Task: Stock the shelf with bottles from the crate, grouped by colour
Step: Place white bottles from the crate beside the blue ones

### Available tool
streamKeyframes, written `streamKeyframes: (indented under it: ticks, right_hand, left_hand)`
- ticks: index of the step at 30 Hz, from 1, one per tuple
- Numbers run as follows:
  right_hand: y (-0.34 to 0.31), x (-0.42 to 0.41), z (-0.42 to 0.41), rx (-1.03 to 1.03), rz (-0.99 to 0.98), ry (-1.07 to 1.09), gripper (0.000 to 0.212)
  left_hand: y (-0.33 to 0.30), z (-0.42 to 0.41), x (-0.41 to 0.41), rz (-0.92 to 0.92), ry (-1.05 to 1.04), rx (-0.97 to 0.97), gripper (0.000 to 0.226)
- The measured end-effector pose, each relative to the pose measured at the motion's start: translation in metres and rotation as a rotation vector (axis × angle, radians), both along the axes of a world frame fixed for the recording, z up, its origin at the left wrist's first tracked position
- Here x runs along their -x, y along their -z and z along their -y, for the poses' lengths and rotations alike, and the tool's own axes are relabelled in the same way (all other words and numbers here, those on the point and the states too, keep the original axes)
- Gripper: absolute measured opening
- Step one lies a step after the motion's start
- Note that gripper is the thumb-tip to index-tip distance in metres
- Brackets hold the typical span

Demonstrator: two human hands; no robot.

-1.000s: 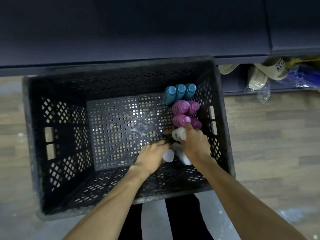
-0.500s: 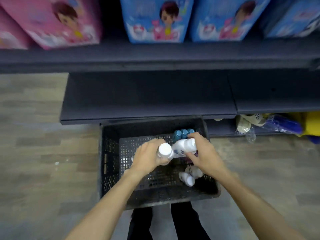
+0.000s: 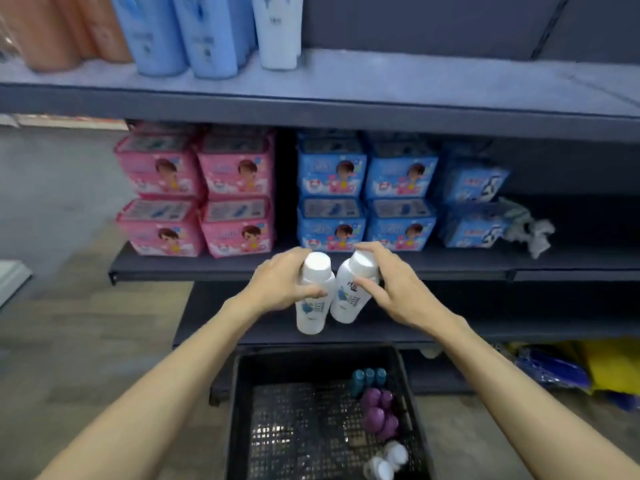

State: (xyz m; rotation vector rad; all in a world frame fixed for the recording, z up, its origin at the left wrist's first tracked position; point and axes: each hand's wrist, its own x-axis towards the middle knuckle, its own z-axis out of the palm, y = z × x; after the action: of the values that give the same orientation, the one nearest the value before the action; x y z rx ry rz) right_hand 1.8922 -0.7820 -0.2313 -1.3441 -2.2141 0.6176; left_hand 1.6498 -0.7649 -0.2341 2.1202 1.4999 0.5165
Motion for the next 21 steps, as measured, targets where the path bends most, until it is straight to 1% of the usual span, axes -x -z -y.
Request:
streamKeyframes:
  ticks: [4,6,9,12,16,21]
  right_hand:
    - [-0.076,0.008,-0.009,-0.119,-0.046,-0.044,0.048]
    - [-0.118,0.011,-0.01,-0.186,-0.08,-0.056,0.049]
    - [-0.182,0.012,-0.013,-0.269,-0.175,-0.051,0.046]
    - [-0.242,0.013,-0.015,-0.279,-0.257,-0.053,0.044]
    - [-0.308,0.012,-0.023,-0.323,-0.299,-0.093,0.035]
    - [-0.36,0.015,-0.041,-0.339,-0.282,-0.106,0.031]
  left_hand:
    - [-0.09,0.002,0.007,0.023,0.029,-0.14,0.033]
    - [-0.137,0.005,0.008,0.02,0.048,-0.227,0.039]
    - [-0.205,0.009,0.008,-0.03,0.045,-0.377,0.055]
    - [-0.263,0.011,0.01,-0.01,0.036,-0.5,0.062]
    - [-0.321,0.009,0.012,0.075,0.069,-0.557,0.057]
    - [-0.355,-0.007,0.012,0.136,0.036,-0.624,0.054]
